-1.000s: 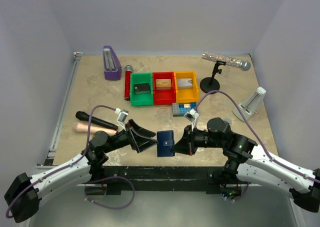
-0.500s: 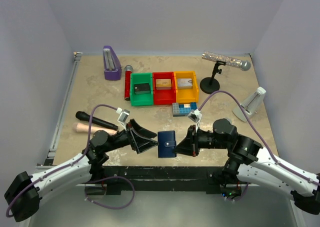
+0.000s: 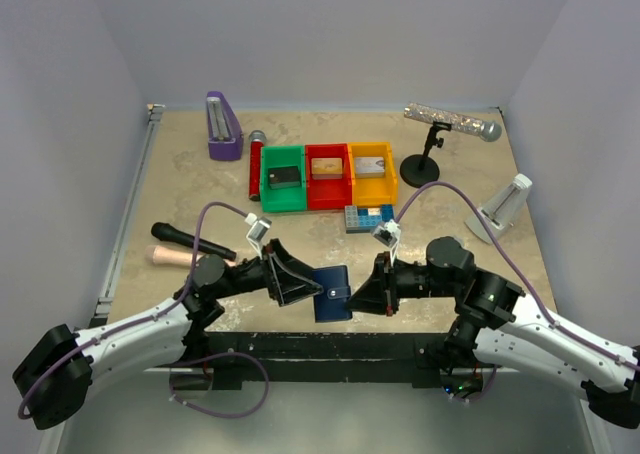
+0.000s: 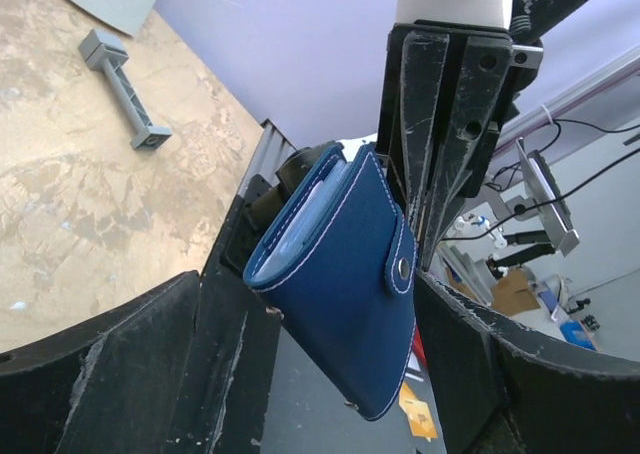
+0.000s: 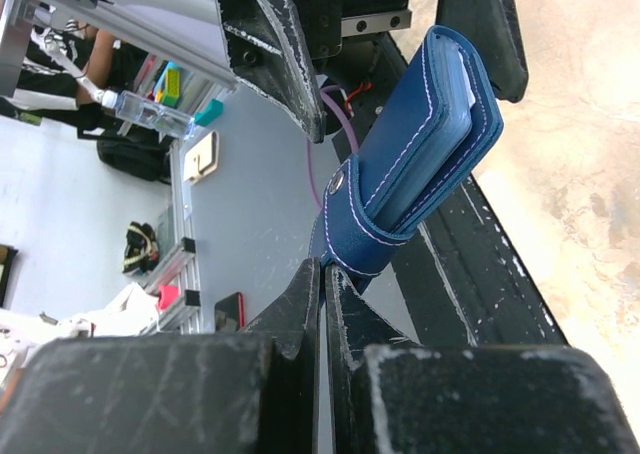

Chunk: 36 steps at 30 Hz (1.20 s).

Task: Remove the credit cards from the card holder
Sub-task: Pick up the card holder from the center of the board.

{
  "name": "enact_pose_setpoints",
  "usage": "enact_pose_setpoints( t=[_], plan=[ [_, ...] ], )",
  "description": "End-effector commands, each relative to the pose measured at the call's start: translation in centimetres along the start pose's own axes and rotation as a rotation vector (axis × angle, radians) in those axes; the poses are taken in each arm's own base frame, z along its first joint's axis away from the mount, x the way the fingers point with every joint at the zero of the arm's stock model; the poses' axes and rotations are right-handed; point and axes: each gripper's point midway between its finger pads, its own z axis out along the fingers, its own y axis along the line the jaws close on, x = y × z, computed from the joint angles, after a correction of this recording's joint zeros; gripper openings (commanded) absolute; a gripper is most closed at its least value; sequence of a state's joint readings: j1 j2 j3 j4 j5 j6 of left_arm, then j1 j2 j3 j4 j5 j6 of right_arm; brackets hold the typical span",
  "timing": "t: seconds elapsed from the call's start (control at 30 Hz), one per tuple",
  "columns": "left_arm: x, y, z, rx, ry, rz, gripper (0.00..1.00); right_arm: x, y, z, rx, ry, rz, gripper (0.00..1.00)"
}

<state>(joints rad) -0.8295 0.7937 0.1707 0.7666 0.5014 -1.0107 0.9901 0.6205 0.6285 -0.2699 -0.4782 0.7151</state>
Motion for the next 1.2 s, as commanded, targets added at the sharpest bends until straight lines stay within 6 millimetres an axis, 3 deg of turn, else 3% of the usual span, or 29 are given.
enact_pose_setpoints(
  t=[0.0, 0.13, 0.37, 0.83, 1.0, 1.1, 1.17],
  plan=[
    [-2.3, -4.0, 0.6, 0.150, -0.045, 0.057, 0.91, -1.8, 3.2, -0.7, -0.109, -0.050, -0.060, 0.00],
    [-2.7, -5.0, 0.5, 0.188, -0.056, 0.058, 0.88, -1.5, 2.8, -0.7, -0.101, -0.050, -0.056, 0.00],
    [-2.7, -6.7, 0.4, 0.266, -0.038, 0.063, 0.73, -1.3, 2.2, -0.4, -0.087, -0.054, -0.052, 0.00],
    [-2.7, -7.2, -0.1, 0.279, -0.039, 0.068, 0.37, -1.0, 1.2, -0.4, -0.045, -0.055, -0.042, 0.00],
    [-2.6, -7.3, -0.2, 0.282, -0.038, 0.071, 0.30, -0.8, 0.9, -0.4, -0.028, -0.043, -0.038, 0.00],
    [-2.5, -7.1, -0.1, 0.275, -0.035, 0.071, 0.18, -0.8, 0.7, -0.4, -0.018, -0.046, -0.038, 0.00],
    [-2.6, -7.0, 0.0, 0.265, -0.032, 0.071, 0.00, -0.9, 0.9, -0.5, -0.014, -0.041, -0.049, 0.00]
  ],
)
